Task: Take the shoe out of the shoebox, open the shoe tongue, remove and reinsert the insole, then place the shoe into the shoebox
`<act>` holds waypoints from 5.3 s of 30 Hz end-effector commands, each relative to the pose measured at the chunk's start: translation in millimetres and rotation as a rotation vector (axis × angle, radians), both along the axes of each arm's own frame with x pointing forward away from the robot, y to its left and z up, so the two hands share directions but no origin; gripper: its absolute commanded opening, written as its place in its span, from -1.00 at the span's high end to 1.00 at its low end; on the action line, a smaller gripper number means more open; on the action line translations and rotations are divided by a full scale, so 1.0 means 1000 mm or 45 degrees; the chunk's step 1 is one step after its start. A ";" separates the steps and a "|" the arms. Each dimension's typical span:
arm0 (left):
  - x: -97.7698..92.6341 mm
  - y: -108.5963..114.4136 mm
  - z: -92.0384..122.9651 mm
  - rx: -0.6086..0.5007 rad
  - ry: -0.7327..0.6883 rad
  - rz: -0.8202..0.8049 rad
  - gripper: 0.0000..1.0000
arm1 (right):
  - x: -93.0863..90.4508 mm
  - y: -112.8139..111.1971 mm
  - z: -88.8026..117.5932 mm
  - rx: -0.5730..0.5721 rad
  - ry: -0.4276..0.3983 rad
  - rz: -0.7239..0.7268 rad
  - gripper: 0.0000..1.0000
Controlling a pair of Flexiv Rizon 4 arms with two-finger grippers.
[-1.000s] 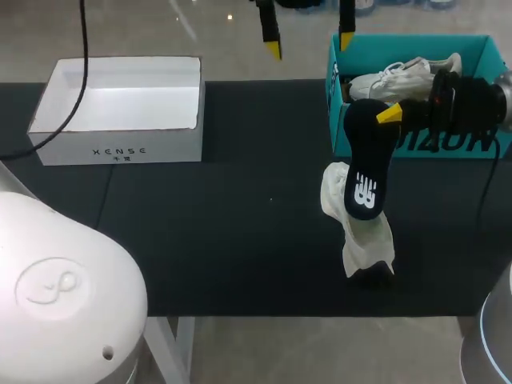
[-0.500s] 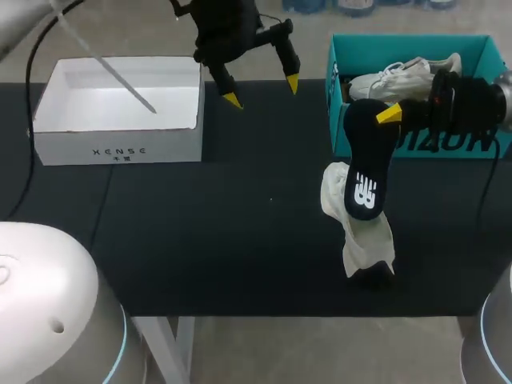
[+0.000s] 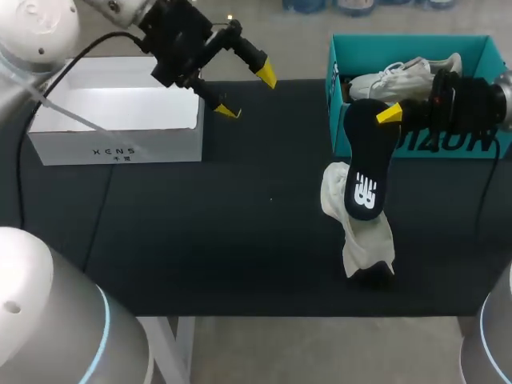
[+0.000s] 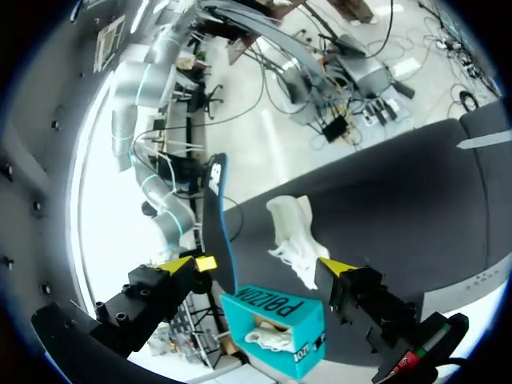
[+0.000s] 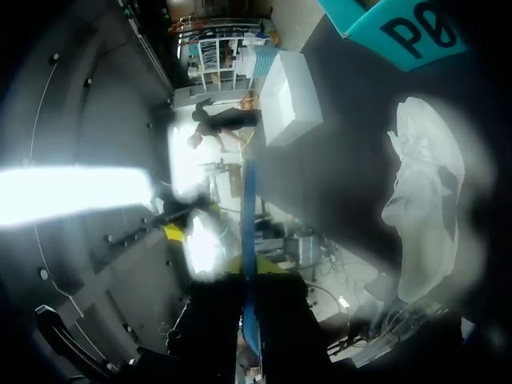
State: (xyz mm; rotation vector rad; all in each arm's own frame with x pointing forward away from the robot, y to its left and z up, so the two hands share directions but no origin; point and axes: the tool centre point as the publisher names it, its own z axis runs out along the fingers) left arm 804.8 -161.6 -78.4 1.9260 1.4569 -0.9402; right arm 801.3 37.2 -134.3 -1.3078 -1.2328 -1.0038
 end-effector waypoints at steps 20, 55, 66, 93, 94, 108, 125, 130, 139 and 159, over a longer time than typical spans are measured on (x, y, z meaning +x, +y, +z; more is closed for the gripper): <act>-0.008 -0.001 -0.008 -0.907 0.187 -0.146 -1.00 | 0.000 0.001 0.000 -0.004 0.001 0.000 1.00; -0.041 -0.148 -0.051 -0.896 -0.068 0.249 -1.00 | 0.000 0.001 0.000 -0.004 0.001 0.000 1.00; -0.040 -0.164 -0.058 -0.858 -0.031 0.258 0.53 | 0.000 0.001 0.000 -0.004 0.001 0.000 1.00; -0.038 -0.167 -0.071 -0.858 0.026 0.252 1.00 | -0.016 -0.052 -0.023 -0.177 0.021 -0.162 -1.00; -0.038 -0.166 -0.072 -0.859 0.030 0.251 1.00 | -0.020 -0.061 -0.027 -0.192 0.014 -0.182 -1.00; -0.035 -0.157 -0.081 -0.842 0.056 0.265 1.00 | -0.070 -0.116 -0.013 -0.754 -0.454 -0.213 -1.00; -0.041 -0.157 -0.078 -0.800 0.060 0.246 1.00 | -0.076 -0.119 -0.022 -0.855 -0.557 -0.039 -1.00; -0.043 -0.154 -0.078 -0.798 0.057 0.247 1.00 | -0.092 -0.132 -0.038 -0.925 -0.667 0.178 -1.00; -0.046 -0.150 -0.084 -0.786 0.068 0.255 1.00 | -0.122 -0.174 -0.029 -0.947 -0.879 0.357 -1.00; -0.051 -0.152 -0.086 -0.790 0.082 0.277 1.00 | -0.139 -0.188 -0.011 -0.931 -0.978 0.349 -1.00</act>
